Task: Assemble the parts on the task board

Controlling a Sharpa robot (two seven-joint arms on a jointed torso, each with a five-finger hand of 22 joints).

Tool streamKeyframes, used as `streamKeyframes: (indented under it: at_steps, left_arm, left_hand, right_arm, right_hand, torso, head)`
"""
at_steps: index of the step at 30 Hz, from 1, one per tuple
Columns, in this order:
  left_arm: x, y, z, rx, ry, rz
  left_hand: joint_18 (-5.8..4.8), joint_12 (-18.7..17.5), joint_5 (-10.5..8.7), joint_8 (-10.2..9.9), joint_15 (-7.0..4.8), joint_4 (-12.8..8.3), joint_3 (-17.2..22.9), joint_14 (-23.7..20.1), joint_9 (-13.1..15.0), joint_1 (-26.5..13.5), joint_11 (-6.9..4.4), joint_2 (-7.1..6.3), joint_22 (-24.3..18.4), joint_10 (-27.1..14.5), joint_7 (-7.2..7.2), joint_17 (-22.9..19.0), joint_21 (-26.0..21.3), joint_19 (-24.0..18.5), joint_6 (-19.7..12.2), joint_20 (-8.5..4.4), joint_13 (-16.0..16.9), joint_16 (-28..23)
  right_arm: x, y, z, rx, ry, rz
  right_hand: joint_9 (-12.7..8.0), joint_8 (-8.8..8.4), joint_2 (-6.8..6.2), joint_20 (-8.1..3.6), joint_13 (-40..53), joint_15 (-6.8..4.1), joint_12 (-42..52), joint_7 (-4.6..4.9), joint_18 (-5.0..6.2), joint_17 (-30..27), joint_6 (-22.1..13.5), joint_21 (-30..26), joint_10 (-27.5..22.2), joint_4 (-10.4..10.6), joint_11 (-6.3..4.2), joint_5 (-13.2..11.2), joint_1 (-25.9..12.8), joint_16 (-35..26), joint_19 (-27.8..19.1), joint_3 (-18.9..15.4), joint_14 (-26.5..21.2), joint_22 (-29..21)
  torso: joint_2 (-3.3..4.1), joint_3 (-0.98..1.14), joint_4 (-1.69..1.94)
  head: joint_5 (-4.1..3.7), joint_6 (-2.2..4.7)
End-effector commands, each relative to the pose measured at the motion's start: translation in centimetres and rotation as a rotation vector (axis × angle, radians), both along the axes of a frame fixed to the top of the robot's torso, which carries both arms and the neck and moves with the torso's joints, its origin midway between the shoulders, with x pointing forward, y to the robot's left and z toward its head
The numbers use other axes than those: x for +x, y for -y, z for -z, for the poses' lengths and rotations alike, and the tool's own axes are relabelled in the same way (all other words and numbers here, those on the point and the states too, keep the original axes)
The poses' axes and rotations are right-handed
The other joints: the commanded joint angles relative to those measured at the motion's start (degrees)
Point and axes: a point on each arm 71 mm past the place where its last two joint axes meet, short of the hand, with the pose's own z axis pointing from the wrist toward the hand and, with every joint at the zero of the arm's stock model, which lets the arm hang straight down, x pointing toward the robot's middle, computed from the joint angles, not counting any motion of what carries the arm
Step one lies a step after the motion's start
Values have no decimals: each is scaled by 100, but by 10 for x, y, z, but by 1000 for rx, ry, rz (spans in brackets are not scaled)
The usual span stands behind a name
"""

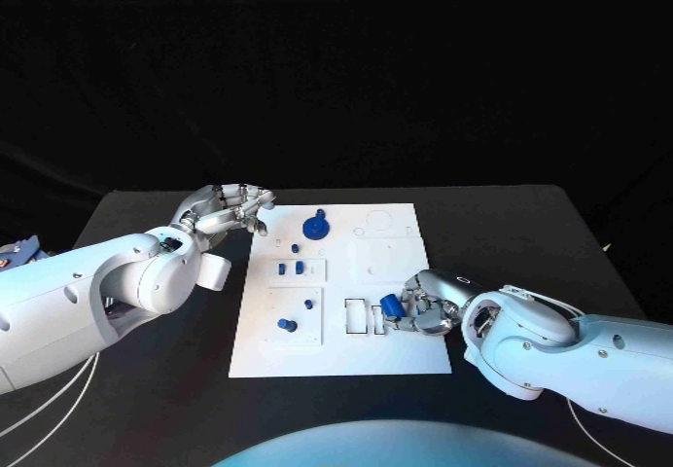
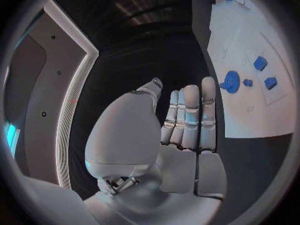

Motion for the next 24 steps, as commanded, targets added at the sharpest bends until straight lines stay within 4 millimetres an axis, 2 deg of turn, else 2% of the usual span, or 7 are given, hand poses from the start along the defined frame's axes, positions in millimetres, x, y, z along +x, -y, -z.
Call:
streamKeyframes:
  at_steps: [1, 7, 10, 16, 22, 24]
  left_arm:
    - [0, 2, -1, -10, 0, 15]
    - [0, 2, -1, -10, 0, 14]
    - [0, 3, -1, -10, 0, 14]
    - [0, 3, -1, -11, 0, 16]
    - [0, 4, -1, -11, 0, 16]
    - [0, 4, -1, -12, 0, 17]
  left_hand:
    - [77, 33, -7, -33, 17, 24, 7, -11, -5, -26, 13, 10, -9, -9, 5, -8, -23, 23, -35, 7, -10, -13]
    - [77, 37, -7, -32, 18, 24, 5, -11, -14, -30, 13, 12, -13, -11, 5, -12, -29, 27, -34, 7, -15, -11]
    - [77, 37, -7, -32, 18, 24, 5, -11, -14, -30, 13, 12, -13, -11, 5, -12, -29, 27, -34, 7, -15, -11]
    - [77, 37, -7, -32, 18, 24, 5, -11, -14, -30, 13, 12, -13, -11, 5, -12, -29, 27, -34, 7, -15, -11]
    - [77, 41, -6, -30, 18, 19, 7, -9, -20, -26, 13, 14, -16, -12, 4, -15, -33, 30, -33, 8, -19, -9]
    - [77, 41, -6, -30, 18, 19, 7, -9, -20, -26, 13, 14, -16, -12, 4, -15, -33, 30, -33, 8, -19, -9]
  right_arm:
    - [-3, 4, 0, 34, -14, 56]
    - [-1, 7, -11, 131, -50, 123]
    - [-1, 5, -18, 168, -60, 136]
    - [-1, -1, -25, 216, -82, 140]
    - [-2, -11, -23, 234, -136, 112]
    - [-2, -16, -21, 235, -157, 97]
  right_hand:
    - [51, 50, 168, -36, 36, -56, 27, -54, -46, 787, 91, 32, 51, -34, -5, 18, 289, 40, 51, 129, 461, 921]
    - [67, 39, 142, -55, 105, -72, 42, -67, -52, 807, 91, 52, 72, -39, -21, 83, 531, 48, 62, 416, 465, 943]
    - [95, 68, 107, -60, 121, -77, 42, -79, -53, 817, 126, 58, 79, -32, -28, 176, 550, 51, 66, 499, 467, 950]
    - [120, 92, 88, -63, 139, -83, 50, -88, -57, 820, 151, 76, 92, -22, -36, 215, 535, 52, 72, 544, 467, 959]
    - [169, 119, 49, -69, 180, -86, 69, -90, -59, 833, 173, 83, 126, -1, -38, 217, 339, 57, 76, 587, 470, 970]
    - [198, 125, 33, -67, 200, -83, 72, -86, -58, 825, 176, 70, 140, 1, -34, 140, 129, 54, 74, 590, 468, 973]
  torso:
    - [-1, 2, -10]
    - [-5, 1, -7]
    - [-3, 3, -3]
    - [4, -3, 8]
    - [10, -5, 5]
    - [10, -9, 9]
  head:
    - [2, 11]
    - [-14, 38]
    - [-17, 42]
    - [-24, 47]
    - [2, 26]
    - [-1, 22]
